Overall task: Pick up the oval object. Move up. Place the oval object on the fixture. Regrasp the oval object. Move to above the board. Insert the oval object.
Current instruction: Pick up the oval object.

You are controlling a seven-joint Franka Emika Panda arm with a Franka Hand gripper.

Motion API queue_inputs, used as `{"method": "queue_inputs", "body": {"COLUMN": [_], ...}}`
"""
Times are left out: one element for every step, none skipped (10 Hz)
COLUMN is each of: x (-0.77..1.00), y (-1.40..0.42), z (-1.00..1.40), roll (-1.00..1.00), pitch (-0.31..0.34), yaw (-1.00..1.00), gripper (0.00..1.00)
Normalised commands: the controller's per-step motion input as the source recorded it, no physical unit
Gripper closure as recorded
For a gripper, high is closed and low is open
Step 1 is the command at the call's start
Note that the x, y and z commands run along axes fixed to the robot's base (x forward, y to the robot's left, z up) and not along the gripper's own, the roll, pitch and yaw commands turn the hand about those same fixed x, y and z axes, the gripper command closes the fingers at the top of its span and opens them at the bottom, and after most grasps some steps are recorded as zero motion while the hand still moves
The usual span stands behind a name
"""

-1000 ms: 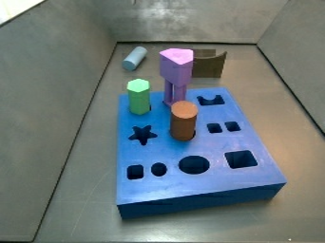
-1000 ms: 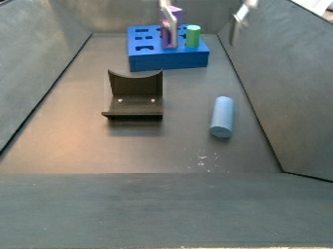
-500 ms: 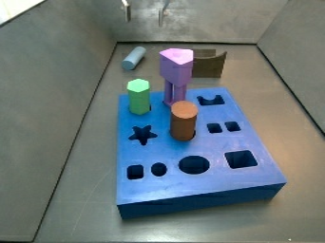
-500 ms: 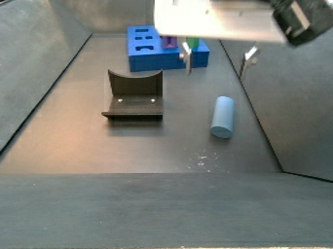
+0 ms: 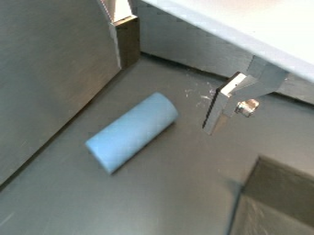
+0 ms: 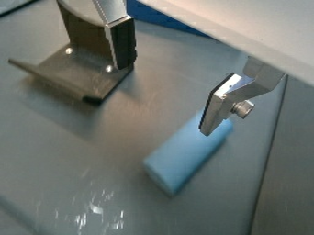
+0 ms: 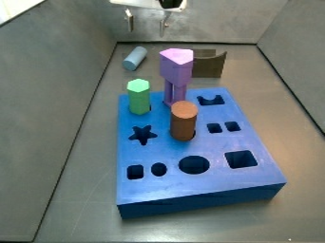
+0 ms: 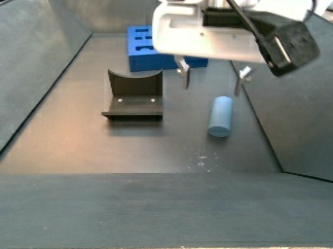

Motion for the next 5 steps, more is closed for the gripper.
{"method": "queue_inputs", "body": {"x": [0.0, 0.0, 0.02, 0.0, -0.04], "y": [0.63, 0.52, 0.35, 0.0, -0.14], "z": [-0.61, -0.47, -0.32, -0.49, -0.59], "roll": [-0.3, -0.38, -0.44, -0.33, -0.26], "pitch": [0.021, 0.0, 0.0, 0.0, 0.0], "yaw": [-0.11, -0.07, -0.06, -0.1, -0.04], "gripper": [0.0, 0.0, 0.0, 0.0, 0.0]}}
